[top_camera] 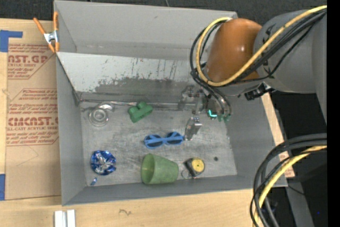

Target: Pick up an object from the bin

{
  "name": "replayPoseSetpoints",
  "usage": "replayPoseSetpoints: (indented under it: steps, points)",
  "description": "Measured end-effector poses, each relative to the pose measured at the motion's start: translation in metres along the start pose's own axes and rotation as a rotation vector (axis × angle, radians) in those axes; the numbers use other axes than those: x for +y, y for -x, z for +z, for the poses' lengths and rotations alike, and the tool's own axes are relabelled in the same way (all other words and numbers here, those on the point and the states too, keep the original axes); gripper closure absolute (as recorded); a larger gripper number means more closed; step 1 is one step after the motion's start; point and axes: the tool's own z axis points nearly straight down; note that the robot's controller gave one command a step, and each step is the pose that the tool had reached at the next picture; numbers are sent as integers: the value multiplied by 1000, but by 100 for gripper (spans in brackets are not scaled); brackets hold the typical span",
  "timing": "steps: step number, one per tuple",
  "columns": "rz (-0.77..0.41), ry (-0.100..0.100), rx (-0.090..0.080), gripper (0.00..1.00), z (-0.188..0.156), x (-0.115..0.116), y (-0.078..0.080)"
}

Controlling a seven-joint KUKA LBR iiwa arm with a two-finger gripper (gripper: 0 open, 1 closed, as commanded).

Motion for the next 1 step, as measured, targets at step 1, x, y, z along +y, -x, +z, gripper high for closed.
replayPoseSetpoints:
  steps: [1]
  points:
    - [70,1,-16,0,71,25,-22]
